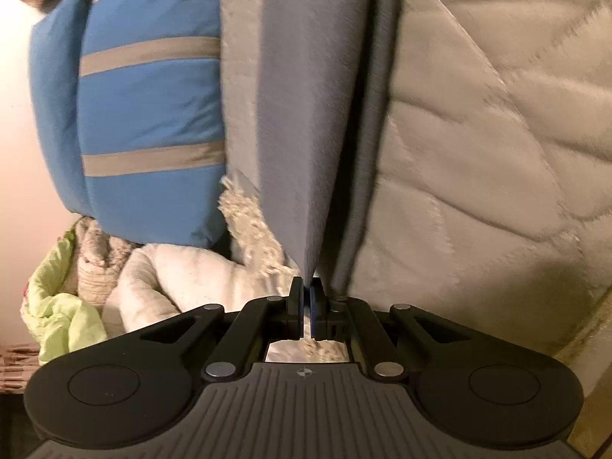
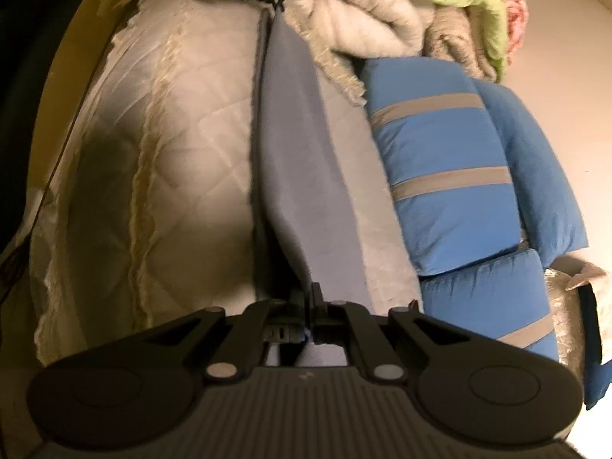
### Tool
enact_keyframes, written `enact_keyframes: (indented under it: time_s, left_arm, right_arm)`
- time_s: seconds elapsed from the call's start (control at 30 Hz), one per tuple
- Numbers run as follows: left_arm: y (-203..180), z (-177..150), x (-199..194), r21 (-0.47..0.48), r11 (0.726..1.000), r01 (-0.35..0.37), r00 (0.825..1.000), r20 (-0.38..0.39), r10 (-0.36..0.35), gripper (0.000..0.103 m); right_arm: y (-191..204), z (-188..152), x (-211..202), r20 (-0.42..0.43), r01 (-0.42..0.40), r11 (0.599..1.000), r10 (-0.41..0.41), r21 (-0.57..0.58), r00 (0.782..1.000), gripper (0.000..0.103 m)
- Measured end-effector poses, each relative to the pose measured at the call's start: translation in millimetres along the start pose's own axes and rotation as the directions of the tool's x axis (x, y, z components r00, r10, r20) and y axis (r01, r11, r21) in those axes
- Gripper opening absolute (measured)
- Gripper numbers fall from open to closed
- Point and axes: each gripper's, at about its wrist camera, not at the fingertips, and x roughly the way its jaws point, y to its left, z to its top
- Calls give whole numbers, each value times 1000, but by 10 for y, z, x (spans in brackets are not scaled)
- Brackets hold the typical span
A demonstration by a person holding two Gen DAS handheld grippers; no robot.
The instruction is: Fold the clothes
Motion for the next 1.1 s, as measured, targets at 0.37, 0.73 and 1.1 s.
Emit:
enact_keyframes:
  time_s: [0.37,0.73,1.1]
  left_arm:
    - [351,-337,-8,-251,966,62,991,-99,-90,68]
    - [1374,-47,-463,-632,626,456,889,361,-284,70]
    - [1765,1789,-578,-271,468,841,501,717,-485,69]
  right_arm:
    - [-223,53,-139,26,-118,982,115,150,993,81]
    - [-601,-132,-399,45,-194,920,190,339,981,98]
    - [-877,-470,-456,18,-111,879,116,463,993,99]
